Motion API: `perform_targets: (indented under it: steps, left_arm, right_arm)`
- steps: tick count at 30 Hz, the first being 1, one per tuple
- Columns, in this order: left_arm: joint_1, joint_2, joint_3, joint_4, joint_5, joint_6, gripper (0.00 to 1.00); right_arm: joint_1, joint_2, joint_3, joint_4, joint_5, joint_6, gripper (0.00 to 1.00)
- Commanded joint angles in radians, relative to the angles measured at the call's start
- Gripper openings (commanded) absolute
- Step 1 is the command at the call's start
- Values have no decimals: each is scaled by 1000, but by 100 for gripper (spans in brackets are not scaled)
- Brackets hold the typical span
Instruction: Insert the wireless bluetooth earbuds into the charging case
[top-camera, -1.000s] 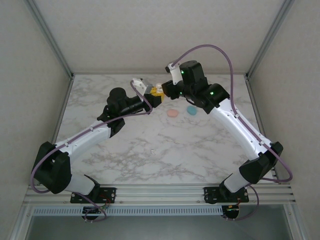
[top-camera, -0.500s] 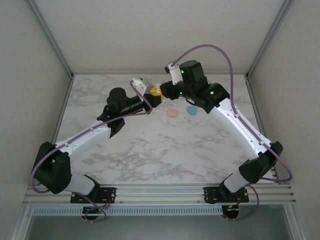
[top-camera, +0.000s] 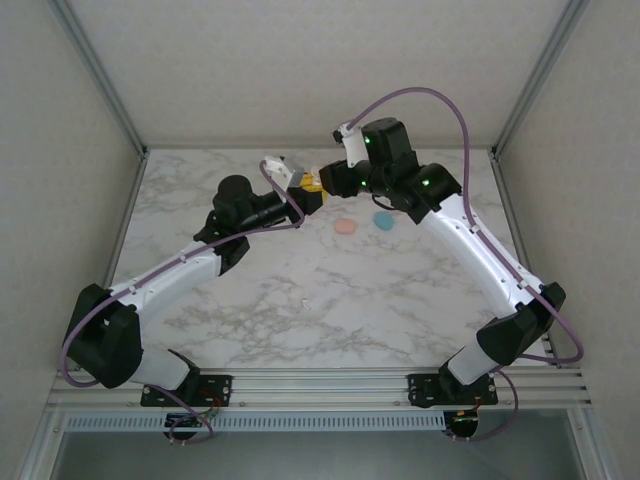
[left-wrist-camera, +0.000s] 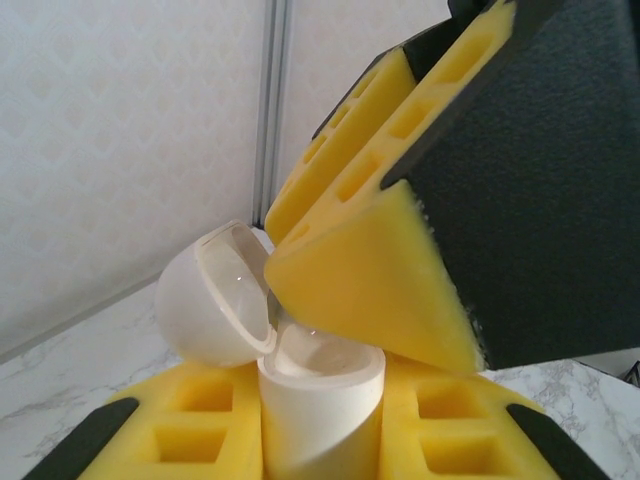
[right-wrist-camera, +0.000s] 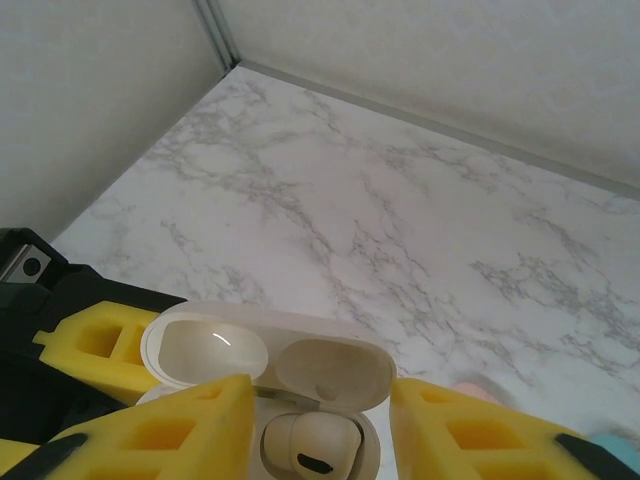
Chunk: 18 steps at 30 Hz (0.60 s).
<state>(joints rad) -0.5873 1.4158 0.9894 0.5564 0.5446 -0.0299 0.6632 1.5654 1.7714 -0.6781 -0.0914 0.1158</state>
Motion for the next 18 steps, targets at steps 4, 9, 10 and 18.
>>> perform_targets:
  steps: [4, 9, 10, 18]
  left_arm:
    - [-9, -44, 6, 73, 14, -2, 0]
    - [-8, -41, 6, 71, 15, -1, 0]
    - [-8, -43, 6, 71, 15, 1, 0]
    - [-8, -46, 2, 65, 10, 7, 0]
  right_arm:
    - [-20, 21, 41, -31, -83, 52, 45]
    - [-36, 18, 51, -20, -144, 88, 51]
    - [-39, 15, 52, -19, -148, 91, 51]
    - [-59, -23, 45, 6, -175, 138, 64]
